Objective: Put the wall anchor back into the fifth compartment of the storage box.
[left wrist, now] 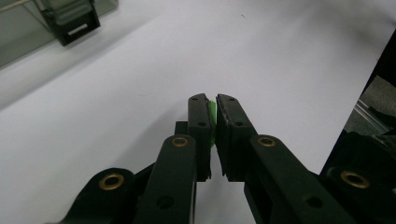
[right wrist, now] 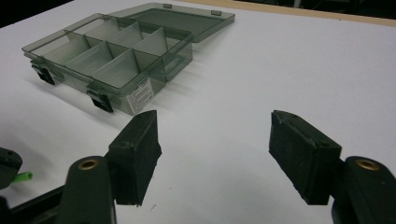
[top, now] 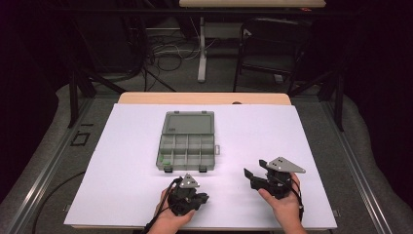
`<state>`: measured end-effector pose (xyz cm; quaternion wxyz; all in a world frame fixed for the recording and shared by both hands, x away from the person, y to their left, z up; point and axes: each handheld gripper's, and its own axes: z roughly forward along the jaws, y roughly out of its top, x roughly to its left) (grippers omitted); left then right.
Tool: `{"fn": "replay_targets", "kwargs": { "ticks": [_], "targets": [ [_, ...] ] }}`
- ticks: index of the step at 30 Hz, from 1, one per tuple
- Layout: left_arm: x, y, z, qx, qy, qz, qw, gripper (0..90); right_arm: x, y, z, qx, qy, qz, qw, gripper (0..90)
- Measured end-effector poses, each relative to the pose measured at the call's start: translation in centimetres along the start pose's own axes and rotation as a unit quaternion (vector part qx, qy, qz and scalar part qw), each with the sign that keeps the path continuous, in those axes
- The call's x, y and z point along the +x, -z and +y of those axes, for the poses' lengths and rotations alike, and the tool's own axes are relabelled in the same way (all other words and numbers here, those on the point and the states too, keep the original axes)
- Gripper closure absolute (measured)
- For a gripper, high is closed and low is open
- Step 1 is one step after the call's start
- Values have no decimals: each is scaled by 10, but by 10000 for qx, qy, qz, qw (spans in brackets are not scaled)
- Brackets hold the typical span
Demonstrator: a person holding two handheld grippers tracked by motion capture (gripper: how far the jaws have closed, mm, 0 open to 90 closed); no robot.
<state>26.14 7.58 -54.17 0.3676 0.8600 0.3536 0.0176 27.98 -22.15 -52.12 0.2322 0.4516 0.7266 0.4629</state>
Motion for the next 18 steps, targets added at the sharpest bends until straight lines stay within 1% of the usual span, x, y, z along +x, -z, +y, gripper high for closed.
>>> {"fn": "replay_targets", "kwargs": {
  "ticks": [1,3,4,6,8,10,11,13,15,16,18],
  "targets": [
    [1,1,1,-5,-4,-6,10000,846,0,0,0,0,3,1,10000,326],
    [3,3,2,-55,86,-18,9999,846,0,0,0,3,-5,-1,10000,326],
    [5,5,3,-62,56,6,10000,846,0,0,0,3,-8,-2,10000,326],
    [8,7,4,-62,78,22,9999,846,0,0,0,-2,-4,0,10000,326],
    [9,9,5,-114,172,11,9998,846,0,0,0,0,0,0,10000,326],
    [13,11,7,-114,123,49,9998,846,0,0,0,4,-9,2,10000,326],
    [13,12,7,-143,189,44,9997,846,0,0,0,1,-8,-3,10000,326],
    [15,14,9,-155,151,72,9997,846,0,0,0,1,-2,-1,10000,326],
    [17,16,10,-199,222,85,9995,846,0,0,0,2,-5,-3,10000,326],
    [18,17,10,-197,185,114,9996,846,0,0,0,2,-5,-3,10000,326],
    [20,19,11,-230,227,109,9994,846,0,0,0,0,-6,-3,10000,326]
  ]
}}
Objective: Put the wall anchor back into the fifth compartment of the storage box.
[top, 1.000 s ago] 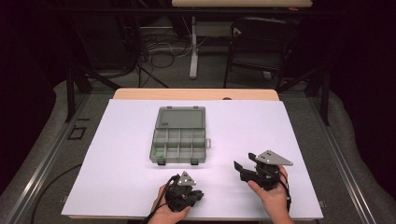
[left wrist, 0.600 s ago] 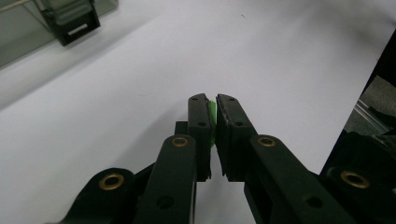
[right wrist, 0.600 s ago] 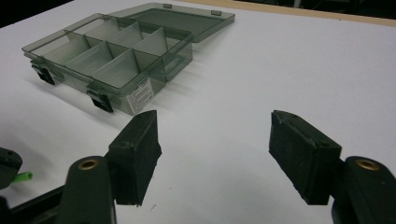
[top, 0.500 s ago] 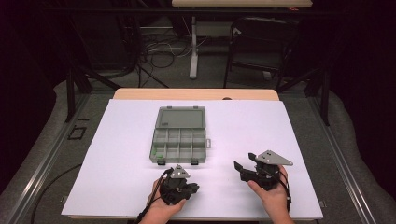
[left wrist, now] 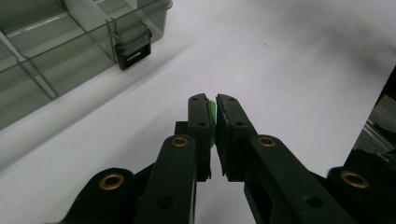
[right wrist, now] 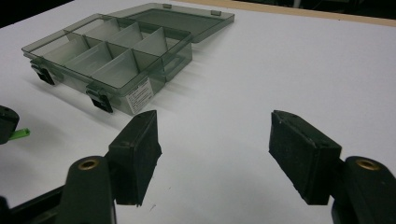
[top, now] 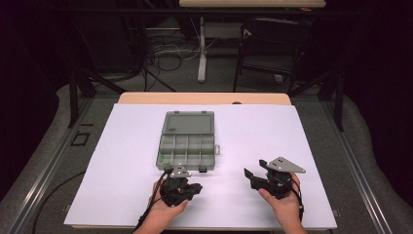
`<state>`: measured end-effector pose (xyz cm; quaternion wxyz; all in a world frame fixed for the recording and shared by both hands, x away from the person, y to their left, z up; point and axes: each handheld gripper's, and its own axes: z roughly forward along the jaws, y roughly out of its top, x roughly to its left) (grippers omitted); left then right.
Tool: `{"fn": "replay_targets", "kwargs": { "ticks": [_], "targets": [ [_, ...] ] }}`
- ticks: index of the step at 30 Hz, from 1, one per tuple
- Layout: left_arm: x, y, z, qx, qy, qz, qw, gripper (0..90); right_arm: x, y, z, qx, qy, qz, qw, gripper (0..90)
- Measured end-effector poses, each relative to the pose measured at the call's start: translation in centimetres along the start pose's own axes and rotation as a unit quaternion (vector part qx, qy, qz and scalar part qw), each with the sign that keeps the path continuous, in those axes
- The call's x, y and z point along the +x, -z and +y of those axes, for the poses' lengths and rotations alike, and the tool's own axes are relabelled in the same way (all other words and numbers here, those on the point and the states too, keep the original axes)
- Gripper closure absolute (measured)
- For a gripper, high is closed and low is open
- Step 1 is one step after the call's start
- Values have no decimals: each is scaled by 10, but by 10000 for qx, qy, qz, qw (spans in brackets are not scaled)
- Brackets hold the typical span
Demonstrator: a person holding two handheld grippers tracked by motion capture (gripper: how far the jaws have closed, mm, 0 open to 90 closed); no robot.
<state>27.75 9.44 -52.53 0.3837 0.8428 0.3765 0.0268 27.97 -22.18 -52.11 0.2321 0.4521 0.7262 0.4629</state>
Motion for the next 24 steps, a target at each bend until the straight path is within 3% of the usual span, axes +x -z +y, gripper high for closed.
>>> {"fn": "replay_targets", "kwargs": {
  "ticks": [10,24],
  "targets": [
    [11,9,6,-41,-1,121,9999,846,0,0,0,6,-3,0,10000,326],
    [33,28,14,-239,204,351,9989,846,0,-1,0,-5,-1,-39,10000,326]
  ]
}}
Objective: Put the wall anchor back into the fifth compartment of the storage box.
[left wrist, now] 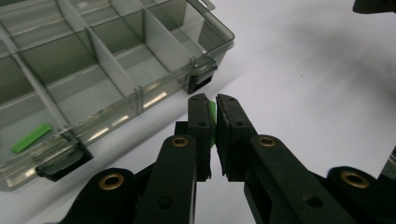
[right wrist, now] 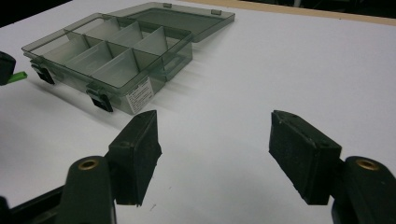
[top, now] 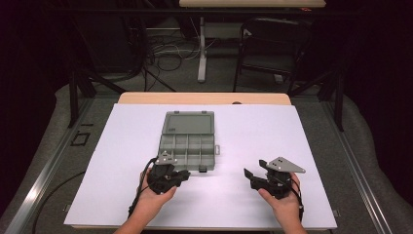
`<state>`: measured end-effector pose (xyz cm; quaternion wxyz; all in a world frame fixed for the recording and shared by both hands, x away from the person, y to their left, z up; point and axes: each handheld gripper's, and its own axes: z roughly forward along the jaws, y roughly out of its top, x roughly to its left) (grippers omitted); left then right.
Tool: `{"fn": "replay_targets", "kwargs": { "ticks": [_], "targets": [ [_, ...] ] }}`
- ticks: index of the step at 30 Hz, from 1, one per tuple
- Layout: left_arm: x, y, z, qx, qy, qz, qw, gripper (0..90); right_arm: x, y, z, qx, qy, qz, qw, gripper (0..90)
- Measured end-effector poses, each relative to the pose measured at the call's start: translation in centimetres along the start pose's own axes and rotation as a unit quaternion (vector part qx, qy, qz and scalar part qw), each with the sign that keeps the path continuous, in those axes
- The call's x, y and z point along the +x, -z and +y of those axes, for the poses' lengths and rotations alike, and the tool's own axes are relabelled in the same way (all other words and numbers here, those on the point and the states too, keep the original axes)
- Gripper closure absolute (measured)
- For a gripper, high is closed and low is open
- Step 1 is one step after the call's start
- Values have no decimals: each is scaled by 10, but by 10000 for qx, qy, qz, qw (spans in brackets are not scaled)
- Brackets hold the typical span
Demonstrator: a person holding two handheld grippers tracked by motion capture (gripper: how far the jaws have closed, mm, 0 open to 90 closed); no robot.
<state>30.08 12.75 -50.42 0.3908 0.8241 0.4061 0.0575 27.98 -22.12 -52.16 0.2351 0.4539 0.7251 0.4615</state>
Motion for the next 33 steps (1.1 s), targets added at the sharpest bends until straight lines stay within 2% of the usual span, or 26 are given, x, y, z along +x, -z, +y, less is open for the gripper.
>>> {"fn": "replay_targets", "kwargs": {
  "ticks": [10,11,16,17,18,19,20,22,23,33],
  "targets": [
    [17,9,6,-77,90,234,9997,846,0,-1,0,-65,-11,16,10000,326],
    [19,10,7,-83,168,223,9996,846,0,-1,0,-19,-5,10,10000,326],
    [28,14,10,-88,217,312,9992,846,1,-2,-1,-64,-20,23,10000,326],
    [30,14,11,-90,185,363,9991,846,1,-2,-1,-56,-14,26,10000,326],
    [31,15,11,-94,203,375,9990,846,0,1,0,124,9,64,9999,326],
    [33,15,11,-117,247,415,9988,846,0,1,0,125,8,62,9999,326],
    [34,15,12,-116,285,400,9987,846,1,-3,-1,-130,-29,18,9999,326],
    [39,17,13,-98,283,424,9987,846,1,-1,0,-20,-3,50,10000,326],
    [40,17,13,-140,371,413,9984,846,0,1,1,132,21,69,9999,326],
    [56,20,16,-61,425,614,9972,846,0,1,0,138,27,69,9999,326]
  ]
}}
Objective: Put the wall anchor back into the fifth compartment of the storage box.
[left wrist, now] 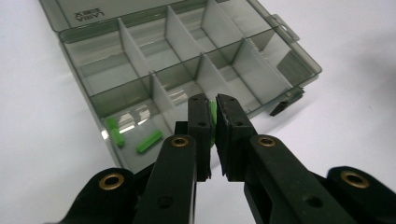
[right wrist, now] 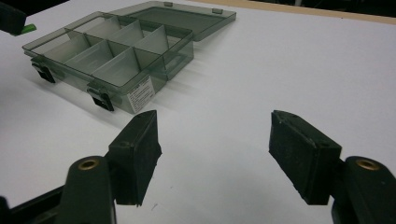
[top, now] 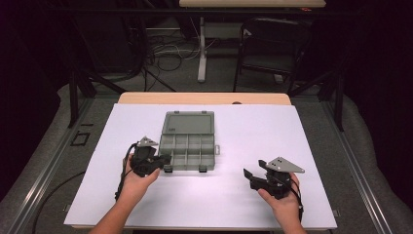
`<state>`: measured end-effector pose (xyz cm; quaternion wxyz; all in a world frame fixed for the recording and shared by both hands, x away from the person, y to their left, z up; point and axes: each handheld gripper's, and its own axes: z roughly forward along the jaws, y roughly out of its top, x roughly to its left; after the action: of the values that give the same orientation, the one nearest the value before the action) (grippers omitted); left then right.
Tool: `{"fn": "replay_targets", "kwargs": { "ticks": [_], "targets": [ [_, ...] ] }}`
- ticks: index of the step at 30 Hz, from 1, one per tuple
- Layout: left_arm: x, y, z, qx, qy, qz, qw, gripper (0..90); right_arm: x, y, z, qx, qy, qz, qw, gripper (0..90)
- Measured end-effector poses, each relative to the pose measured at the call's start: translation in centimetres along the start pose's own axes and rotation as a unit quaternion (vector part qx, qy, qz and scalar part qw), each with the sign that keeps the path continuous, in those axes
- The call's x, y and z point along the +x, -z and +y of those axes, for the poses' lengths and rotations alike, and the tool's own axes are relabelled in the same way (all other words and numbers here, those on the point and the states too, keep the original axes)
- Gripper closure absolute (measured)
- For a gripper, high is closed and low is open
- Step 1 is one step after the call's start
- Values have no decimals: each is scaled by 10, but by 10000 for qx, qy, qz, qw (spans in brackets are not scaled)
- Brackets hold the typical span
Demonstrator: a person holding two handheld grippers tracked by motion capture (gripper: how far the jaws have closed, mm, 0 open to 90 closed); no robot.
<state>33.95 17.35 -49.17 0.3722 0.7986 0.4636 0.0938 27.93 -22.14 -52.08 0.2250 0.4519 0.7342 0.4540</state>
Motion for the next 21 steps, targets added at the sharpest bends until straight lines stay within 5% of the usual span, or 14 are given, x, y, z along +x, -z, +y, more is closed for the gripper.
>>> {"fn": "replay_targets", "kwargs": {
  "ticks": [21],
  "targets": [
    [19,-20,1,191,177,358,9990,846,0,0,0,9,20,6,10000,326]
  ]
}}
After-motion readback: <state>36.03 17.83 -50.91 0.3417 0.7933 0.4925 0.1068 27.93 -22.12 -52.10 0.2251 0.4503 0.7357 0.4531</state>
